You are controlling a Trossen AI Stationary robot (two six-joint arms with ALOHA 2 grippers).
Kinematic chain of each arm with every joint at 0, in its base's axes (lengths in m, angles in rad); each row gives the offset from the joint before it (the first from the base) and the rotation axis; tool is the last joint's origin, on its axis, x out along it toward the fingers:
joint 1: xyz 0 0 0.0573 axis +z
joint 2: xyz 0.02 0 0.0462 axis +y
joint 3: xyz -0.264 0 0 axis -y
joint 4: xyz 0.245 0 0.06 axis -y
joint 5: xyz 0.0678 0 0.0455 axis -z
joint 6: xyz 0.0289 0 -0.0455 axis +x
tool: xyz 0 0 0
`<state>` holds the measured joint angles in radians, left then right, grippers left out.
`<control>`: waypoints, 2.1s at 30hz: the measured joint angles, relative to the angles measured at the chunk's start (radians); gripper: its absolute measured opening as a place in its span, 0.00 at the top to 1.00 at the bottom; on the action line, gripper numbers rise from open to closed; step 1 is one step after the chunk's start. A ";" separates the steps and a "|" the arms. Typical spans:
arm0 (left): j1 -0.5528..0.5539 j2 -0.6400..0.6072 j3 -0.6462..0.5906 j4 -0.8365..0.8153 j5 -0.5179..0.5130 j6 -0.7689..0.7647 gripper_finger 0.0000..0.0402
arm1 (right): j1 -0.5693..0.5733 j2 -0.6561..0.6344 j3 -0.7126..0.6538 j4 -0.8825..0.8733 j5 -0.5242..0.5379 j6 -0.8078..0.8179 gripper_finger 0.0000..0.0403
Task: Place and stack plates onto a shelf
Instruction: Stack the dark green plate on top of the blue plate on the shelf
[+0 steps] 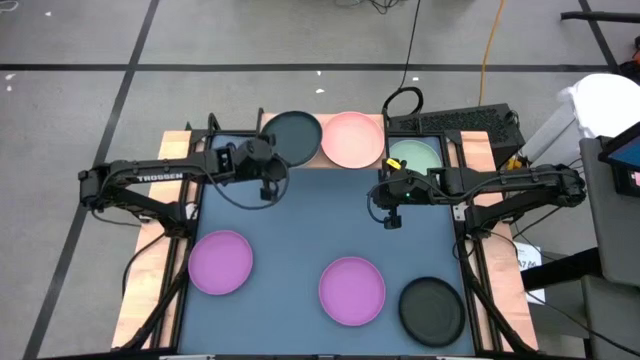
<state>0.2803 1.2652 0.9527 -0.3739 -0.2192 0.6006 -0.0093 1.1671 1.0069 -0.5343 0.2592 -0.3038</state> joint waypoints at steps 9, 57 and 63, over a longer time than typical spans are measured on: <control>-0.002 0.000 0.000 -0.022 -0.024 -0.039 0.74 | 0.000 0.000 0.000 0.001 0.000 0.000 1.00; -0.035 0.059 -0.001 0.133 -0.099 -0.049 0.97 | 0.000 0.000 0.000 0.044 0.000 -0.027 1.00; -0.035 0.033 -0.001 0.121 -0.103 -0.034 0.98 | 0.000 0.000 0.000 0.044 0.000 -0.027 1.00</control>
<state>0.2455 1.2983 0.9521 -0.2525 -0.3221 0.5661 -0.0090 1.1671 1.0069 -0.4900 0.2588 -0.3305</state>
